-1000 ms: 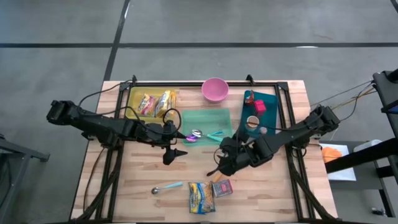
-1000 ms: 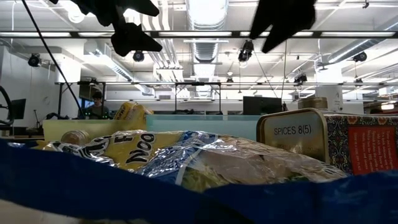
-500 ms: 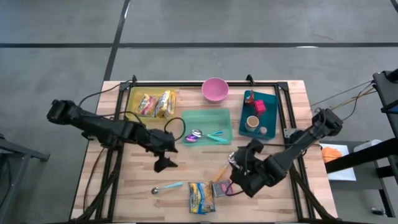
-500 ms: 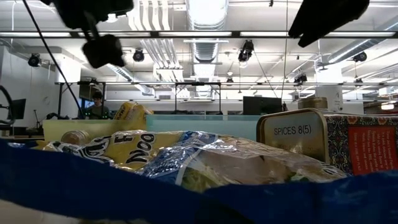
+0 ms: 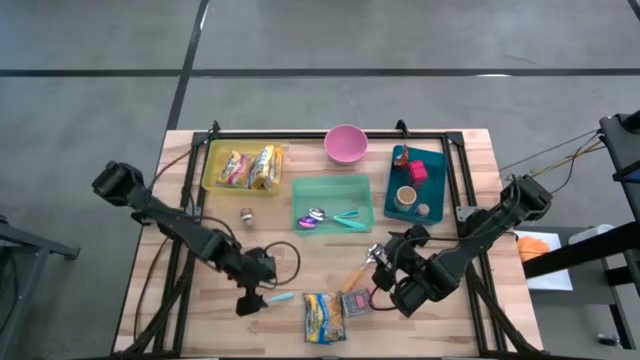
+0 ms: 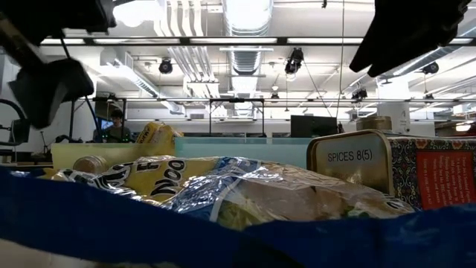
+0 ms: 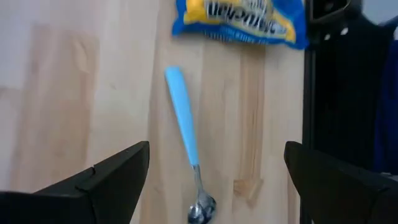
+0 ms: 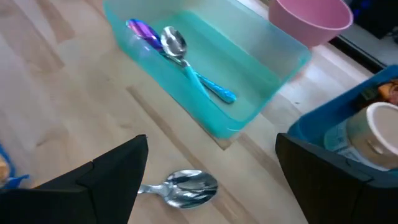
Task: Pick & Place Food Item
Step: Put the light blue spoon into the green bin
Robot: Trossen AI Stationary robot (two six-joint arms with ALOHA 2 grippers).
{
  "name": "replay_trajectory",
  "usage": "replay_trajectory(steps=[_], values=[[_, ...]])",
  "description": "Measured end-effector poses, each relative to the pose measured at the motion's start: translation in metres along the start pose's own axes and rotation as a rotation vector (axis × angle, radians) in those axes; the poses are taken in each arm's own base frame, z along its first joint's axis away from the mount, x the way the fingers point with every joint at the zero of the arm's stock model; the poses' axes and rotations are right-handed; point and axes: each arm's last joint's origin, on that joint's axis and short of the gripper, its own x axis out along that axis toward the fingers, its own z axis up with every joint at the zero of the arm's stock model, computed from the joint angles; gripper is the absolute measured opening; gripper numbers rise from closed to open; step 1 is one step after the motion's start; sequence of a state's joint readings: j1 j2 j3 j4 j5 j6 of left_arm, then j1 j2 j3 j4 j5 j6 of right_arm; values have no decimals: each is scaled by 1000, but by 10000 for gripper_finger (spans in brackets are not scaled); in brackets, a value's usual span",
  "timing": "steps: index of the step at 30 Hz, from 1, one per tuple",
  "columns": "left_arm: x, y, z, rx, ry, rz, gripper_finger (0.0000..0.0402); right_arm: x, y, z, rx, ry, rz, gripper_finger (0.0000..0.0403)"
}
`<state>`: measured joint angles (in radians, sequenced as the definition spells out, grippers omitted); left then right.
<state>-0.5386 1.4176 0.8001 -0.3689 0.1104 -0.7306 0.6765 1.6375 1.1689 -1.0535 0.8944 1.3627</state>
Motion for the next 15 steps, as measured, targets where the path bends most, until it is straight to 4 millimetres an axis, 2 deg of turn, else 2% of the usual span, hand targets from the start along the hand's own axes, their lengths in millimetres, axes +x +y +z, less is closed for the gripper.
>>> replay_trajectory(steps=[7,15], values=[[29,-8,-6,-15,47,18,378,0,6,1,-11,-10,46,350],[55,-18,-2,93,160,181,378,0,9,2,-3,-10,64,350]])
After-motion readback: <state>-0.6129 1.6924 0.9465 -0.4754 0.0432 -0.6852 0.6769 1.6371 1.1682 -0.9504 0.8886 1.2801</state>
